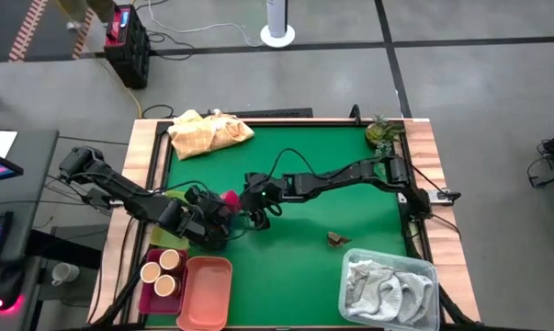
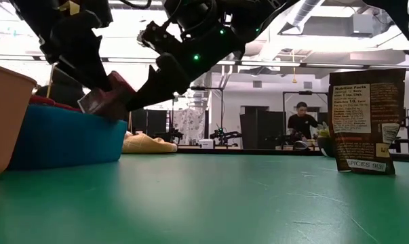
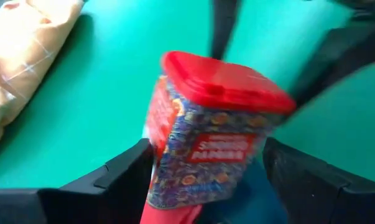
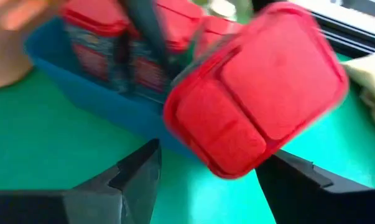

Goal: Sort spices by type
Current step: Put the red seasoning can into the blue bin

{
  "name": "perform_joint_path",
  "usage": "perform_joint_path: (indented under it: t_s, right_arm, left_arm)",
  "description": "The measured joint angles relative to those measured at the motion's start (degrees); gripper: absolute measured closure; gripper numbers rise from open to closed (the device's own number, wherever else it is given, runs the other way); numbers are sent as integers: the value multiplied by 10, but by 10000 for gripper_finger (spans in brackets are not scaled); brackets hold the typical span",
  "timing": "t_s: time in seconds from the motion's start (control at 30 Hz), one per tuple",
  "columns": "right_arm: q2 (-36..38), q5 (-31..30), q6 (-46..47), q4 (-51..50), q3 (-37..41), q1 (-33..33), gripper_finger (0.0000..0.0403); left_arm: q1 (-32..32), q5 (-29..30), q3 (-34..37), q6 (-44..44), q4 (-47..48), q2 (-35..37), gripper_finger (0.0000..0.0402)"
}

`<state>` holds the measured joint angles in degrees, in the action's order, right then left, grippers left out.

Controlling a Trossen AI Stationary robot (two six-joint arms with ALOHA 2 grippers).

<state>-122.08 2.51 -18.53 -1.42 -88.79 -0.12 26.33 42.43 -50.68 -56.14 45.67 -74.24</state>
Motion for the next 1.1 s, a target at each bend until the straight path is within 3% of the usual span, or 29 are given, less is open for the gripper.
perform_joint_path:
  t_s: [0.63,1.1]
  right_arm:
    - [0,8,17,-5,0,9,126]
    - [0,11,20,-7,0,9,126]
  left_arm:
    - [0,-17,0,100,14,0,111]
    - [0,-47,-34,114,68,2,111]
